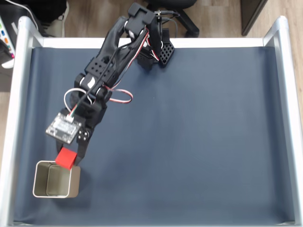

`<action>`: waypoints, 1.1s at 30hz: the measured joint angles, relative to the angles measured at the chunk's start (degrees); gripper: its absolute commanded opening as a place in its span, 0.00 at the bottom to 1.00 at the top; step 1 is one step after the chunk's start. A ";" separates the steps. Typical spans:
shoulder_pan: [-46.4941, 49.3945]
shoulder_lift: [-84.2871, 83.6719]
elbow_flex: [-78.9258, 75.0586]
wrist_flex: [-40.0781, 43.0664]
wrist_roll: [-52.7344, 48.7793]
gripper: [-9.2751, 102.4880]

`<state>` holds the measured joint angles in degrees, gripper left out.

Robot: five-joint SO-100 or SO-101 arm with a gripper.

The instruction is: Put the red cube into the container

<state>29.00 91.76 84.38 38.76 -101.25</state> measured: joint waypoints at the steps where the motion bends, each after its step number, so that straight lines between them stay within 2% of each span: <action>1: 0.26 -0.88 -0.88 0.00 0.00 0.08; 15: 2.02 -18.02 -17.14 -2.02 0.88 0.08; 33: 2.02 -25.58 -19.42 -7.82 1.05 0.08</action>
<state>31.03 66.18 64.95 30.94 -100.20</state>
